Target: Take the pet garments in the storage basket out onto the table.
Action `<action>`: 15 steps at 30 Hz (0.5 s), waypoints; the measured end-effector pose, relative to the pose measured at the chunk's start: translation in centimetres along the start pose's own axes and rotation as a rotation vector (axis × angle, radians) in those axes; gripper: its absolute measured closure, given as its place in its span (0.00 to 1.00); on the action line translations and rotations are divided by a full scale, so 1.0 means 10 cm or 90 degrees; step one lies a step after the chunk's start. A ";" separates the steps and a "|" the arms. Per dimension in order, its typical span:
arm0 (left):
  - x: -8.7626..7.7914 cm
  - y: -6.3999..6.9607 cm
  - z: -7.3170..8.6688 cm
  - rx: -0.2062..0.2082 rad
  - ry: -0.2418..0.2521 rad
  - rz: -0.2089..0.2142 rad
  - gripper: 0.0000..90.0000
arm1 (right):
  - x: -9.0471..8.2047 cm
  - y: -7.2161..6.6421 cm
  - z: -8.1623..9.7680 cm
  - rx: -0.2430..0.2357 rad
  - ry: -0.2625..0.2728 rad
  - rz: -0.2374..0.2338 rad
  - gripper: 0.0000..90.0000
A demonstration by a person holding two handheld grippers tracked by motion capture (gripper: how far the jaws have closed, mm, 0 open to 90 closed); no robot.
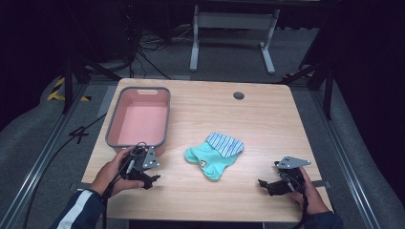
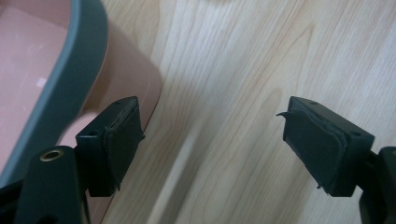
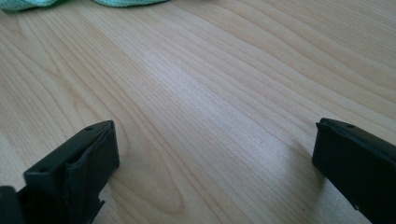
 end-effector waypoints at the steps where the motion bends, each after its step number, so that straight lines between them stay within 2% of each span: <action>1: 0.00 -0.01 0.04 -0.009 0.006 0.000 0.22 | 0.00 0.00 0.00 0.000 0.000 0.000 0.01; 5: -0.01 -0.04 0.14 -0.028 0.015 0.005 0.21 | 0.00 0.00 0.00 0.000 0.000 0.000 0.01; 7: 0.00 -0.06 0.24 -0.040 0.014 0.002 0.21 | 0.00 0.00 0.00 0.000 0.000 0.000 0.01; 8: 0.00 -0.08 0.32 -0.058 0.018 0.007 0.21 | 0.00 0.00 0.00 0.000 0.000 0.000 0.01; 9: 0.00 -0.08 0.32 -0.058 0.018 0.007 0.21 | 0.00 0.00 0.00 0.000 0.000 0.000 0.01; 15: 0.01 -0.15 0.60 -0.116 0.023 0.012 0.20 | 0.00 0.00 0.00 0.000 0.000 0.000 0.01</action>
Point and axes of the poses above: each handheld gripper's, and its own axes: x roughly forward along the jaws, z roughly out of its underside, y roughly to its right, the point moved 3 cm from there along x, roughly forward along the jaws, and after that the axes turned 7 degrees about -x, right-handed, at the moved point
